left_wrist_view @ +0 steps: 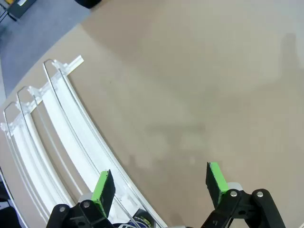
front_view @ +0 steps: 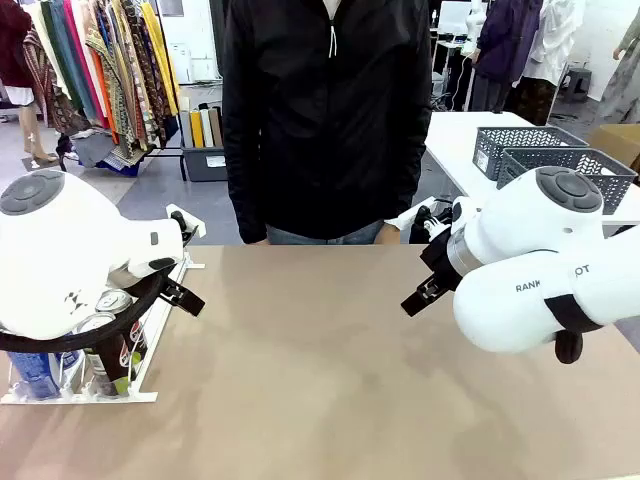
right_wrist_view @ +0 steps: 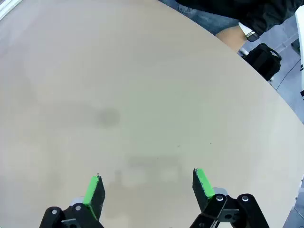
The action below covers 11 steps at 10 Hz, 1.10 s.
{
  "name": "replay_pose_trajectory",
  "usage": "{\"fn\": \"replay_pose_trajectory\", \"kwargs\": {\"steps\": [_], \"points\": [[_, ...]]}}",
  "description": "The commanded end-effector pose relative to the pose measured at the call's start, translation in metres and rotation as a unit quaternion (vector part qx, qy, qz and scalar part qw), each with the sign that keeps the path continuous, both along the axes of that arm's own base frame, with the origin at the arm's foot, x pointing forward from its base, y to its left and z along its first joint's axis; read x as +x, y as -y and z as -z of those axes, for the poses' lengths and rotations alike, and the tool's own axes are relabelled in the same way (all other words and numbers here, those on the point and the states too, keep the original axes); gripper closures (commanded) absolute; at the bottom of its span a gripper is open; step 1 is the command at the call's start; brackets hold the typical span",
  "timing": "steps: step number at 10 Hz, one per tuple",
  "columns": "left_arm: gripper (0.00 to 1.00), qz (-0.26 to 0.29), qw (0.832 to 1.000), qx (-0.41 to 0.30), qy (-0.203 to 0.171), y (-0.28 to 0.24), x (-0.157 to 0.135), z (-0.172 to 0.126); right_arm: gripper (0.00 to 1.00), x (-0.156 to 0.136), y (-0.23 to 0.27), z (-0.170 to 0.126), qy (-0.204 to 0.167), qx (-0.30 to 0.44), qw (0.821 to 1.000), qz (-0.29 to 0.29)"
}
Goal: Retrieve and store the cans from the dispenser.
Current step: Pick up one can from the Automatic Can Dispenser and place it in the middle of the table.
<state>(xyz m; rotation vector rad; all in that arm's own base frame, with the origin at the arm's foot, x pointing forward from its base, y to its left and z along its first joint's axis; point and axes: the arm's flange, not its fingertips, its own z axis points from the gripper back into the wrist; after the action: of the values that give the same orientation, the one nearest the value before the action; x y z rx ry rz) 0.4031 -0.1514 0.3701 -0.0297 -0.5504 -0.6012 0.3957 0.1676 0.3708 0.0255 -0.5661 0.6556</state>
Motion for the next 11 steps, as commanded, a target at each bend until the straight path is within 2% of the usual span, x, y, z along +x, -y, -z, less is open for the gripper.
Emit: {"fn": "replay_pose_trajectory", "kwargs": {"steps": [1, 11], "points": [[0.0, 0.0, 1.0, 0.0, 0.0, 0.0, 0.0, -0.0002, 0.0, 0.0, 0.0, 0.0, 0.0, 0.0, 1.0, 0.0], [0.0, 0.0, 1.0, 0.0, 0.0, 0.0, 0.0, -0.0002, 0.0, 0.0, 0.0, 0.0, 0.0, 0.0, 1.0, 0.0]]}}
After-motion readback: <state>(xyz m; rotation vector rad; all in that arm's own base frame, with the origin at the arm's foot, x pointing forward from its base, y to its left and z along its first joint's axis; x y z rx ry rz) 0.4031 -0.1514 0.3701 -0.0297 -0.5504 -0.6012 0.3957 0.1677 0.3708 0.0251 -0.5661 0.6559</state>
